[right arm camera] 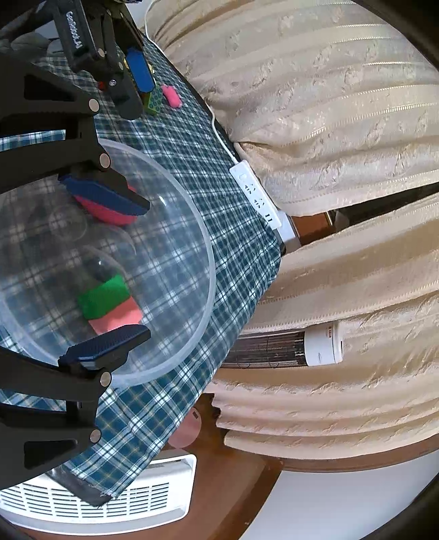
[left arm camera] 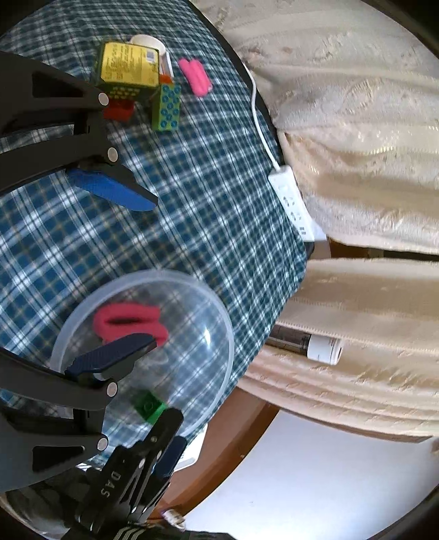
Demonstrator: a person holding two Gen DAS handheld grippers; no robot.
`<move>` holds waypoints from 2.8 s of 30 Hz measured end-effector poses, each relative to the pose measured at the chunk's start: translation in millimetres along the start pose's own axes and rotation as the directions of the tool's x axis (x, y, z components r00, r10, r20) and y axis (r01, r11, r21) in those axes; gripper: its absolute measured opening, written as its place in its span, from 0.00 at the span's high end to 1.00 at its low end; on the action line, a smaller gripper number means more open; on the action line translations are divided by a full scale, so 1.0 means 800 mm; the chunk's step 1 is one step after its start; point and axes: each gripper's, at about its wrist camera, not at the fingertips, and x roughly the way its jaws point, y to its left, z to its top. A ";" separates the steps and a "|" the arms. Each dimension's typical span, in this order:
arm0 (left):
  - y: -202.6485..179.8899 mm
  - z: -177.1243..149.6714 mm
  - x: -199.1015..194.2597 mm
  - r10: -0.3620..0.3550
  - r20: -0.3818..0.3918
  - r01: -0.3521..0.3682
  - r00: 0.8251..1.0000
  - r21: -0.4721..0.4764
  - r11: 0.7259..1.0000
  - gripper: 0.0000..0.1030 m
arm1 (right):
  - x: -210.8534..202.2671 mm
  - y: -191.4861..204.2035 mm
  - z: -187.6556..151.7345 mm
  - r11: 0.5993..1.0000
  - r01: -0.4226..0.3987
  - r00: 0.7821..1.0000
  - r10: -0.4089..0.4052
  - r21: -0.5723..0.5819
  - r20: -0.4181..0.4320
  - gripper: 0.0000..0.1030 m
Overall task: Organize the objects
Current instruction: 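Open both grippers to drop the pink grip and brick into the bowl, then move the left gripper to the yellow-green tin box and grasp it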
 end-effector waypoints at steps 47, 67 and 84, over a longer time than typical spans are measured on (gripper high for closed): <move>0.218 -0.056 -0.043 0.281 0.004 -0.270 0.960 -0.269 0.925 0.23 | 0.023 0.184 -0.041 0.948 -0.247 0.969 0.240 -0.202 -0.060 0.10; 0.235 -0.057 -0.001 0.276 -0.045 -0.278 0.960 -0.263 0.924 0.28 | 0.056 0.224 -0.053 0.927 -0.284 0.957 0.256 -0.245 -0.139 0.10; 0.261 -0.061 -0.076 0.315 0.081 -0.273 0.946 -0.325 0.905 0.31 | 0.090 0.293 -0.070 0.860 -0.373 0.919 0.292 -0.348 -0.263 0.10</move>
